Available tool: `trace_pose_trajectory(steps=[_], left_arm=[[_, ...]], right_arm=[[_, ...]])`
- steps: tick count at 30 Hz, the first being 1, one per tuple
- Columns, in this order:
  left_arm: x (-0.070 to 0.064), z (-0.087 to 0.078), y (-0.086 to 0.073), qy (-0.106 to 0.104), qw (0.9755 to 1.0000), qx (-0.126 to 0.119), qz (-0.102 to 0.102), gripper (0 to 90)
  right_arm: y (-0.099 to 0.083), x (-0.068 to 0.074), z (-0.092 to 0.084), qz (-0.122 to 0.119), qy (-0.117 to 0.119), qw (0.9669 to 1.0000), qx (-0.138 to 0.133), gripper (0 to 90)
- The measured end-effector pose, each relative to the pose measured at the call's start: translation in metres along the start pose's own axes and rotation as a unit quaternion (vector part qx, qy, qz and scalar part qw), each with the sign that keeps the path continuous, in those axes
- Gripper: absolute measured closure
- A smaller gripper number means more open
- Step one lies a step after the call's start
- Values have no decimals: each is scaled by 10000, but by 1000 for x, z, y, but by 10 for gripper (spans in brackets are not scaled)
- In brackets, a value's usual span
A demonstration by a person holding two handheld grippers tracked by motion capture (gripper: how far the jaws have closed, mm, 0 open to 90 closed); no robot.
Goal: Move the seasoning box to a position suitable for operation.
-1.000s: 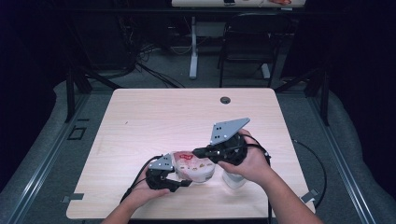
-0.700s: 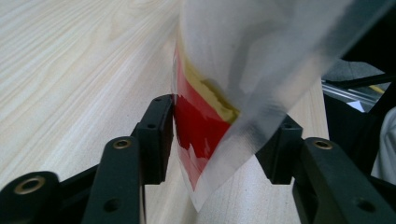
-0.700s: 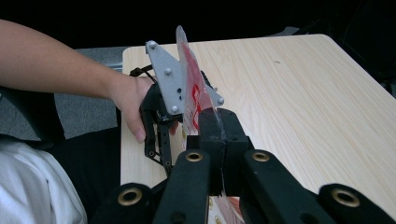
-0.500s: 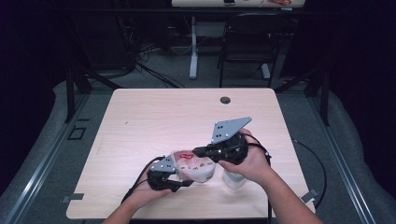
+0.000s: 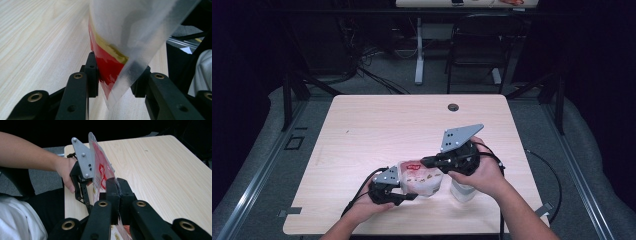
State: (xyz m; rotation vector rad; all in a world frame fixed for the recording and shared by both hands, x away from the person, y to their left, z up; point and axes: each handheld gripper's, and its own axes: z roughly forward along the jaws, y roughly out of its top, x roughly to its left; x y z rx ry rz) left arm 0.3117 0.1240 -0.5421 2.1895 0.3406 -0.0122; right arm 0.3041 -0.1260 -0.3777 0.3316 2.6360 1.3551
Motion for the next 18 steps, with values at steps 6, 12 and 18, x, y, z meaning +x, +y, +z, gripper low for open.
trace_pose_trajectory(steps=[6,12,18], left_arm=[[-1,-3,3,-15,9999,167,16,667],[-3,-10,6,-16,9994,334,39,676],[-3,-18,12,56,9984,563,76,682]], right_arm=[[-3,1,-4,12,-133,9999,99,869],[-8,-1,-10,32,-146,9999,6,861],[-13,-2,-15,64,-215,9997,-24,877]])
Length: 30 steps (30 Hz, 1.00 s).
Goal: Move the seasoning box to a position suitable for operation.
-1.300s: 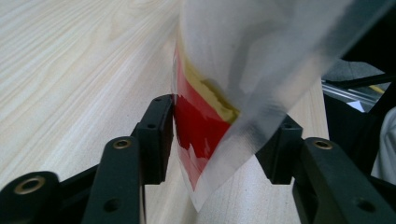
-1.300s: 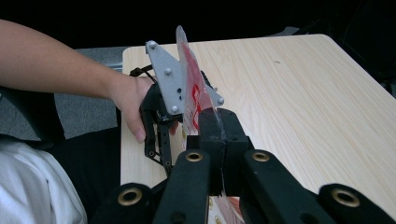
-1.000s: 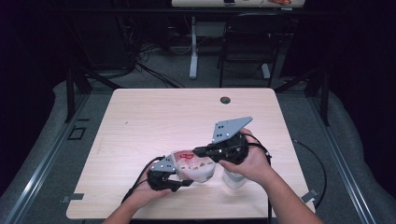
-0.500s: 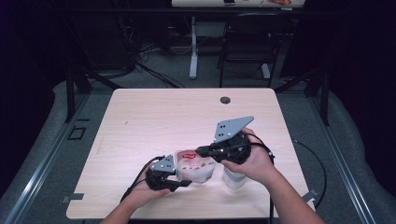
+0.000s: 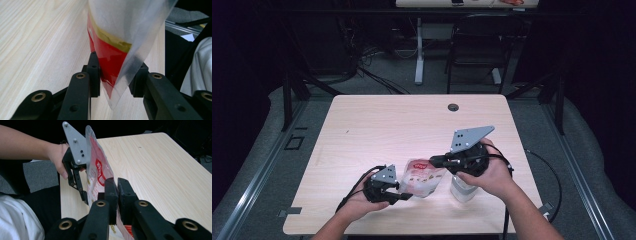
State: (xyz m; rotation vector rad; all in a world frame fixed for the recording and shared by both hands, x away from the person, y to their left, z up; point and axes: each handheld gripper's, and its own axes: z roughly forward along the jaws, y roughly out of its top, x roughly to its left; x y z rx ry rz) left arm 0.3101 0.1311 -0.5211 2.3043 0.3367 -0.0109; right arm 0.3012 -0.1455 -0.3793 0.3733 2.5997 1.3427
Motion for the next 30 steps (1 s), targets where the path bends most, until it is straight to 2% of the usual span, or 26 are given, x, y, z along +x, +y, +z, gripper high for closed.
trace_pose_trajectory(steps=[9,12,16,20,30], left_arm=[[0,-6,10,-131,9993,362,16,685],[-1,-10,14,-116,9986,511,77,686],[0,-12,20,-50,9982,591,108,687],[0,-15,23,-76,9973,712,180,689],[2,-18,30,-47,9953,940,217,689]], right_arm=[[-9,-3,-6,86,-9,9999,-78,895],[-12,-3,-8,100,3,9999,-117,895],[-15,-4,-11,123,-9,9997,-217,897],[-19,-5,-13,161,-14,9994,-296,897],[-27,-6,-14,293,-9,9987,-424,900]])
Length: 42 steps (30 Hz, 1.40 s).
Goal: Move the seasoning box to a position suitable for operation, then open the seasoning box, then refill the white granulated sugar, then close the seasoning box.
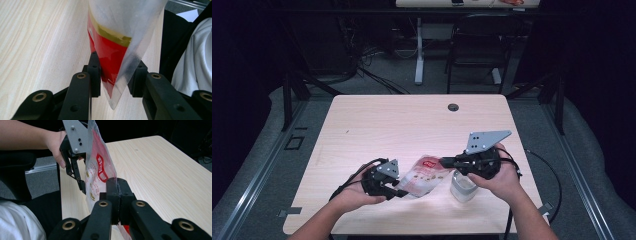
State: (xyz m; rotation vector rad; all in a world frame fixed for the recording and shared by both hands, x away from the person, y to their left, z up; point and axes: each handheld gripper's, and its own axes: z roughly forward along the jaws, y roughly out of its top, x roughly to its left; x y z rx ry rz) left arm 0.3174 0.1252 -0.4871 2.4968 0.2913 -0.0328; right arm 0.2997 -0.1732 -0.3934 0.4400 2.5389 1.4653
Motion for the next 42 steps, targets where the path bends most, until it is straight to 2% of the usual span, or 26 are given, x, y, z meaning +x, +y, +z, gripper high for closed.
trace_pose_trajectory(steps=[6,15,42], left_arm=[[1,-2,4,11,9998,171,27,690],[0,-6,11,77,9990,433,73,691],[4,-12,28,79,9964,840,115,693]], right_arm=[[-6,-1,0,32,-20,10000,-60,899],[-19,-1,-3,160,-60,9992,-359,899],[-30,-9,-8,326,-57,9984,-454,899]])
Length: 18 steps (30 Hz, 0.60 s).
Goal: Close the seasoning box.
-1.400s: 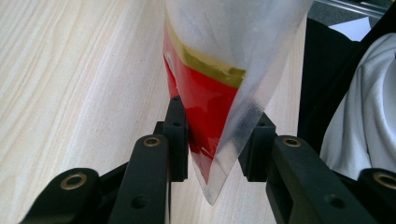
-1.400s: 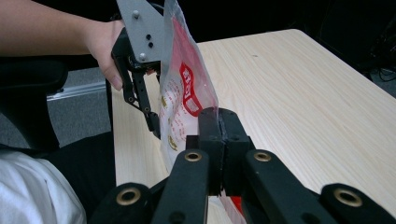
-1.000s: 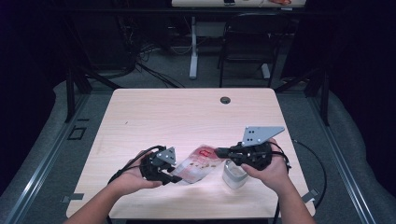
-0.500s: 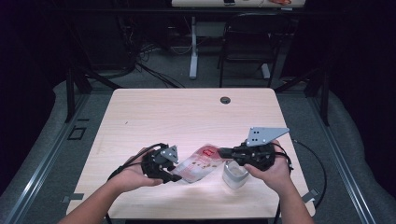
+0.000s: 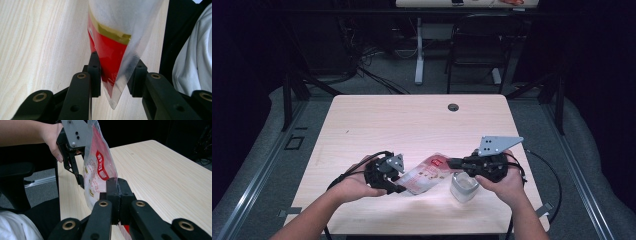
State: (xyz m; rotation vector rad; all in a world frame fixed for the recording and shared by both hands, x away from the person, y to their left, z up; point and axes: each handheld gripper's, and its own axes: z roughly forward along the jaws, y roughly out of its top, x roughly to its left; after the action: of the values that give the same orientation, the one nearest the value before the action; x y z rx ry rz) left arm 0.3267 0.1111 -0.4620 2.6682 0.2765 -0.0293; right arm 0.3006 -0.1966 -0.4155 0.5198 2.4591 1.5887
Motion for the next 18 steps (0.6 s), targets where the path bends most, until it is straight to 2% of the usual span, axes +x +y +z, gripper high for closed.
trace_pose_trajectory(steps=[18], left_arm=[[1,-14,6,84,9994,327,85,696]], right_arm=[[-5,-2,0,-3,-26,10000,83,898]])
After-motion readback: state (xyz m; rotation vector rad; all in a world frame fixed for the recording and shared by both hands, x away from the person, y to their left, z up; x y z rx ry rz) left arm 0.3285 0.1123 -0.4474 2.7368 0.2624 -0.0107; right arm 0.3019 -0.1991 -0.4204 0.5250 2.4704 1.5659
